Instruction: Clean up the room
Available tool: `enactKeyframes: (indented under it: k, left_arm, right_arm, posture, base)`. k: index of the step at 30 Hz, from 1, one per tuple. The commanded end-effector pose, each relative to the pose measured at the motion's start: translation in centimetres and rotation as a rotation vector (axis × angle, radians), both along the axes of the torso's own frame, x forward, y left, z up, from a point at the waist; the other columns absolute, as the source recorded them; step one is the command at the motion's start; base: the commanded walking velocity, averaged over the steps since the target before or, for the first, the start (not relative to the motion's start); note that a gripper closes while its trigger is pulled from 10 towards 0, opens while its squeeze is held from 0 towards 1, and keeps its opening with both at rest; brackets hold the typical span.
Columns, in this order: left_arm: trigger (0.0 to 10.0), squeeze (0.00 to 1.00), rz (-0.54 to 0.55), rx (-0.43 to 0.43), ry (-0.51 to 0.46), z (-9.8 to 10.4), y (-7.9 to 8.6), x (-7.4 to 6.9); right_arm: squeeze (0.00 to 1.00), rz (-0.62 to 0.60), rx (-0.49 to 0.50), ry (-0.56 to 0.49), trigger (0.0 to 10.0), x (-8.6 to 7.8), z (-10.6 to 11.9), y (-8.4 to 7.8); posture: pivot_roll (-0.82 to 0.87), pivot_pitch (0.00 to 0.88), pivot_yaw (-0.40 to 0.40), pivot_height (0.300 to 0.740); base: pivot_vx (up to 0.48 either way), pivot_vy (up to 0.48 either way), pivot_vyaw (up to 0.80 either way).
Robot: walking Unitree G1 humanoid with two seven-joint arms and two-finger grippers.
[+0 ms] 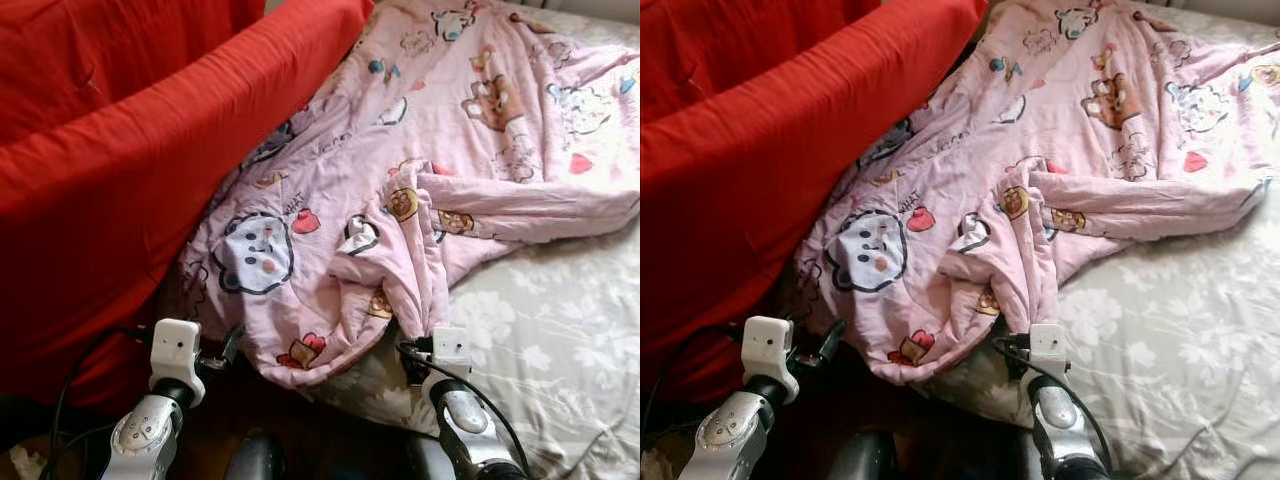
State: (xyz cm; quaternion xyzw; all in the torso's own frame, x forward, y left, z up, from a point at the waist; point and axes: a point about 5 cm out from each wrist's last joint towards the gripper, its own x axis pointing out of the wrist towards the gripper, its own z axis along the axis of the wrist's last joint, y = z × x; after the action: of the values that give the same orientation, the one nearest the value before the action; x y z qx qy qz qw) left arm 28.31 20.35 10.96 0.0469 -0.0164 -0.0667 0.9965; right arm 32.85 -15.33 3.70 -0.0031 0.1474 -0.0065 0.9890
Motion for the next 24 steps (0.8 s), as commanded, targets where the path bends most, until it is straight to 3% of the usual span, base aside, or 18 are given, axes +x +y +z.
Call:
enactKeyframes:
  k: [1, 20, 22, 23, 24]
  left_arm:
    - [10.0, 0.00, 0.007, 0.013, 0.033, -0.5, 0.5, -0.8]
    - [10.0, 0.00, 0.000, 0.018, 0.075, -0.5, 0.4, -1.8]
    - [10.0, 0.00, 0.002, 0.019, 0.074, -0.5, 0.4, -1.8]
    - [10.0, 0.00, 0.002, 0.020, 0.075, -0.5, 0.4, -1.8]
    - [10.0, 0.00, 0.001, 0.020, 0.074, -0.4, 0.4, -1.8]
  right_arm:
    - [0.00, -0.009, 0.000, 0.046, 10.0, -0.6, -0.9, 0.1]
    - [0.00, -0.102, -0.112, 0.140, 10.0, -0.5, -1.2, -1.6]
    - [0.00, -0.111, -0.108, 0.137, 9.5, -0.5, -1.2, -1.7]
    - [0.00, -0.113, -0.107, 0.137, 1.0, -0.5, -1.2, -1.7]
    - [0.00, -0.115, -0.105, 0.137, 0.0, -0.5, -1.2, -1.7]
  posture:
    - [0.12, 0.379, 0.081, 0.614]
    - [0.13, 0.409, 0.096, 0.614]
    - [0.13, 0.406, 0.097, 0.614]
    - [0.13, 0.406, 0.097, 0.614]
    - [0.13, 0.406, 0.097, 0.614]
  base:
    - [0.000, 0.000, 0.00]
    - [0.000, 0.000, 0.00]
    - [0.000, 0.000, 0.00]
    - [0.000, 0.000, 0.00]
    - [0.000, 0.000, 0.00]
